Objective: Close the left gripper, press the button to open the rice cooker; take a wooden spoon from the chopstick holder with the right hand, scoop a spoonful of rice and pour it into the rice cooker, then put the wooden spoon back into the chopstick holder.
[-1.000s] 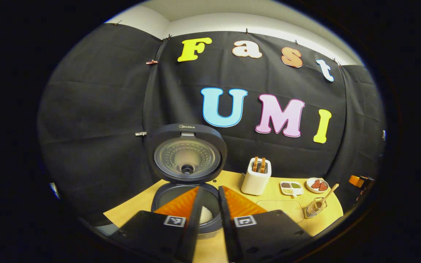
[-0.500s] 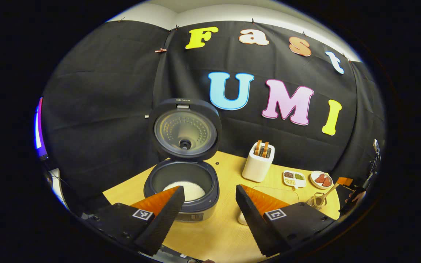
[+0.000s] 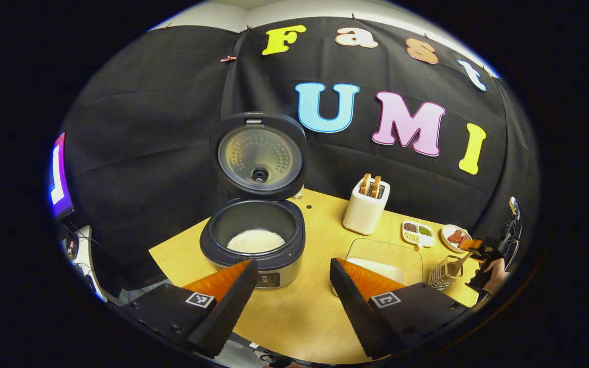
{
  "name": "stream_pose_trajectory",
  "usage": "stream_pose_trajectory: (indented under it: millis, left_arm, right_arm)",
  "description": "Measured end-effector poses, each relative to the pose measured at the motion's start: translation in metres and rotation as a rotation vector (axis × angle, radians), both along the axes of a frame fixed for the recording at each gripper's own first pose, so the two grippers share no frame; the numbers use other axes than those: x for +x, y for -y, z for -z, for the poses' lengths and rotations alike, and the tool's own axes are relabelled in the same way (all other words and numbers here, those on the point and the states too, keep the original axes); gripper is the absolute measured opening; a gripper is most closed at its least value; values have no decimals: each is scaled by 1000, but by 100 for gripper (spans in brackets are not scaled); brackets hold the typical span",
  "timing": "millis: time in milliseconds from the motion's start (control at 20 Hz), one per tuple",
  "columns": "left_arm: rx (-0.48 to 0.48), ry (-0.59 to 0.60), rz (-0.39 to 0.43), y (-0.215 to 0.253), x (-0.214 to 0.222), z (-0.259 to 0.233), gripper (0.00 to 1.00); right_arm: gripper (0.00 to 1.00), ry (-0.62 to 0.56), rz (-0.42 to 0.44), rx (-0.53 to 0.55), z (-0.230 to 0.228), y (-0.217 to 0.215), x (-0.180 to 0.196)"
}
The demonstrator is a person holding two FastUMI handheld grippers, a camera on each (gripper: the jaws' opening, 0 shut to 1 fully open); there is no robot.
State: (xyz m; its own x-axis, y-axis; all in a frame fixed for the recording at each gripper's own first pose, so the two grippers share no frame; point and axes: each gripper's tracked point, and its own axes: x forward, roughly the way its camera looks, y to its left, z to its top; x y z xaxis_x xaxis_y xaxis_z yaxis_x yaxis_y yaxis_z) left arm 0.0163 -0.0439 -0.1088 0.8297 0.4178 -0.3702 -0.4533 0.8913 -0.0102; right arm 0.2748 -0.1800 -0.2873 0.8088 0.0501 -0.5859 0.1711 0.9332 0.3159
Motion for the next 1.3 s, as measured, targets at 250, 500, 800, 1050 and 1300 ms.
stream_pose_trajectory:
  millis: [250, 500, 800, 1050, 1300]
  left_arm:
    - [-20, -7, 20, 17, -1, 9, 96]
    - [-25, -6, 45, 17, -2, 11, 95]
    - [-43, 16, 64, -8, -2, 9, 95]
    - [-58, 34, 101, -32, -2, 13, 95]
    - [-100, 31, 128, -62, -7, 26, 96]
  right_arm:
    - [46, -23, -28, 51, 6, -12, 3]
    - [18, 3, -51, 20, -17, -20, -8]
    - [15, 199, -86, -57, -106, -45, -18]
    - [15, 267, -204, -18, -158, -120, -46]
    - [15, 247, -290, 68, -173, -201, -59]
